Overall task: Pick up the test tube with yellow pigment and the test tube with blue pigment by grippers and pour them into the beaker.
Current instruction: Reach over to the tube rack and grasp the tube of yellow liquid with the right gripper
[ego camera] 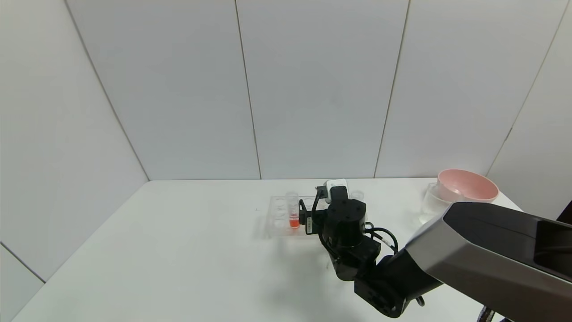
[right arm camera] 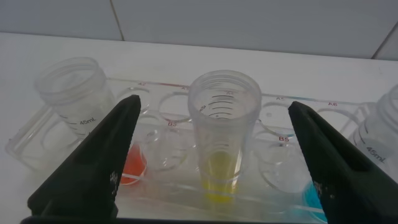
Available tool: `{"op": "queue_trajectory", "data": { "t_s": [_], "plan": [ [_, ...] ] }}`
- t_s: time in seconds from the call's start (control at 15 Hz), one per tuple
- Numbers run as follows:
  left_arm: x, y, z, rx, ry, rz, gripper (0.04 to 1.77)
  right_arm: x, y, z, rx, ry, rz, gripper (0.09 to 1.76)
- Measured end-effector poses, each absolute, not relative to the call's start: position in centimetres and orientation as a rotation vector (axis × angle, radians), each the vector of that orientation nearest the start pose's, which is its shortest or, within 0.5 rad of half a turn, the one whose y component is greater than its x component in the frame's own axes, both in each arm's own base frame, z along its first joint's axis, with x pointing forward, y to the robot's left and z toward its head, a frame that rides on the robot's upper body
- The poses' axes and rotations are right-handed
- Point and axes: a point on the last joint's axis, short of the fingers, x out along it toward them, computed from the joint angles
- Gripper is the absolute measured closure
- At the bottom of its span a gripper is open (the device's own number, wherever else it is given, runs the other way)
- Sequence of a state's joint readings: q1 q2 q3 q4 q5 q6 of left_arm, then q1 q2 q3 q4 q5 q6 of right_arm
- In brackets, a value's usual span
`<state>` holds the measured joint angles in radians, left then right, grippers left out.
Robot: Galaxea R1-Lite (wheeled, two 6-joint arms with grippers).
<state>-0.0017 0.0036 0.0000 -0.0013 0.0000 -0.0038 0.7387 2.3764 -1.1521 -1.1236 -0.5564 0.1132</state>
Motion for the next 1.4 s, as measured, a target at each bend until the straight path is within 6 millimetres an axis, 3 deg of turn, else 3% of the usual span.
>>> {"op": "queue_trajectory", "data": {
  "t_s": [0.6,1.4],
  "plan": [
    [-2.3,0.0,7.6,-0.004,0.002,-0.002,0.05,35.8,29.6,5.5,0.037,0.066,0.159,0.17],
    [-2.3,0.0,7.6,-0.004,0.002,-0.002,0.05,36.4,29.1,5.2,0.038,0.065,0.145,0.2]
  ]
}}
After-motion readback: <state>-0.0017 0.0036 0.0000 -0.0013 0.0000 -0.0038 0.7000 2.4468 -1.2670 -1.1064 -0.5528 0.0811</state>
